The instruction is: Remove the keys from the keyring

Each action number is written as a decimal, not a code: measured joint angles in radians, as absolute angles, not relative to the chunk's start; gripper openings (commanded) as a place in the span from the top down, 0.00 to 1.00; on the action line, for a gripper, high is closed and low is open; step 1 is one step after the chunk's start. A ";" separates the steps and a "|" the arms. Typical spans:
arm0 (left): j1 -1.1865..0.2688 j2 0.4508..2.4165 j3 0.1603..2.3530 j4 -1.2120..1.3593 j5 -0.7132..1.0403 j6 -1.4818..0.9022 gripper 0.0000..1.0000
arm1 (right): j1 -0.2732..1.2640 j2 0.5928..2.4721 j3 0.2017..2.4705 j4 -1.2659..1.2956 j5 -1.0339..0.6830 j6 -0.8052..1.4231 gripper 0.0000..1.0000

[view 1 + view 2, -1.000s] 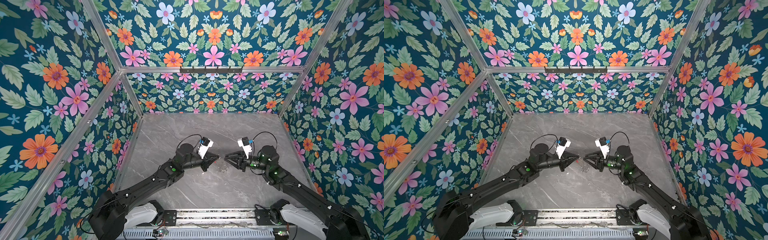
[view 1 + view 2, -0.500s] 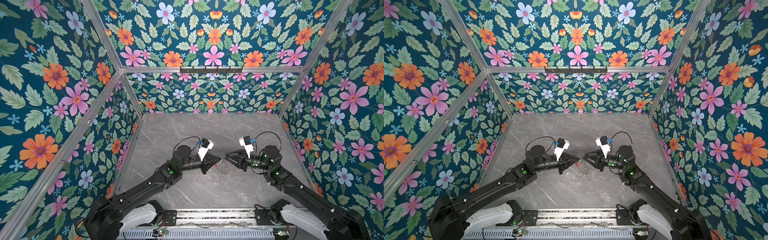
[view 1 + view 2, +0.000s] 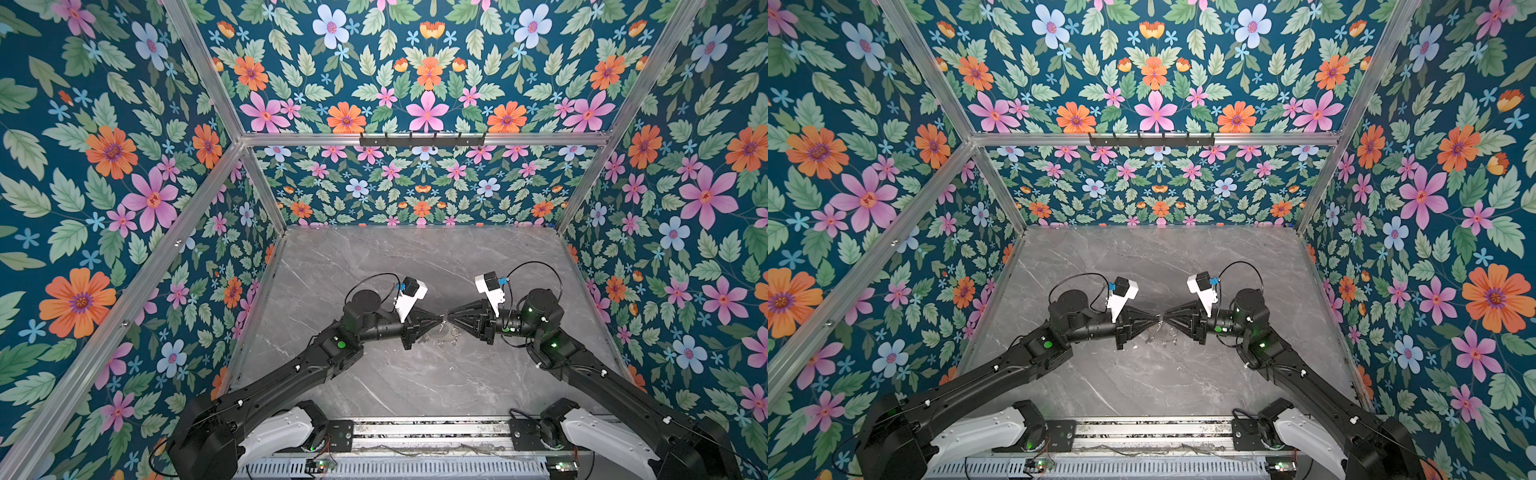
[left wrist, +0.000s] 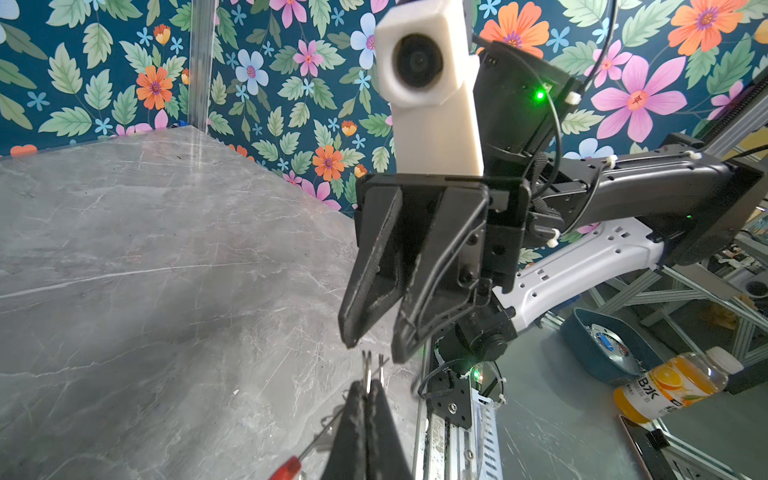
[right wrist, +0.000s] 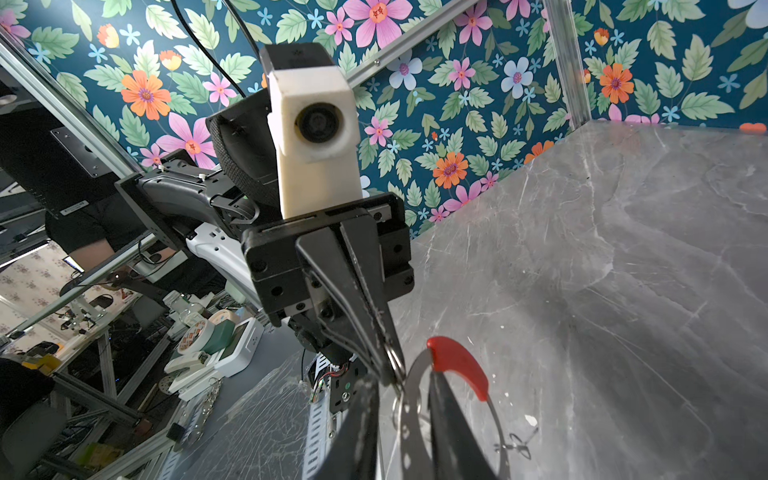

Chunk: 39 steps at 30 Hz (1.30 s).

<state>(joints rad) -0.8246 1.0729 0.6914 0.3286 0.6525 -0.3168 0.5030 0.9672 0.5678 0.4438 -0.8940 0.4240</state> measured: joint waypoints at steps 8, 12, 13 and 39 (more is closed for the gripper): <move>-0.825 1.071 0.697 0.341 0.656 -0.317 1.00 | 0.516 0.978 0.587 0.429 -0.922 0.423 0.81; -0.825 1.068 0.701 0.343 0.654 -0.317 1.00 | 0.522 0.980 0.594 0.422 -0.930 0.421 0.75; -0.825 1.068 0.703 0.342 0.651 -0.318 1.00 | 0.522 0.979 0.595 0.419 -0.930 0.420 0.75; -0.856 1.075 0.775 0.231 0.499 -0.458 1.00 | 0.524 0.921 0.630 0.328 -0.745 0.386 0.48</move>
<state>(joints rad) -0.8558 1.0752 0.7746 0.2306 0.4992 -0.4583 0.5243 0.9207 0.6304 0.3279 -0.7452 0.3862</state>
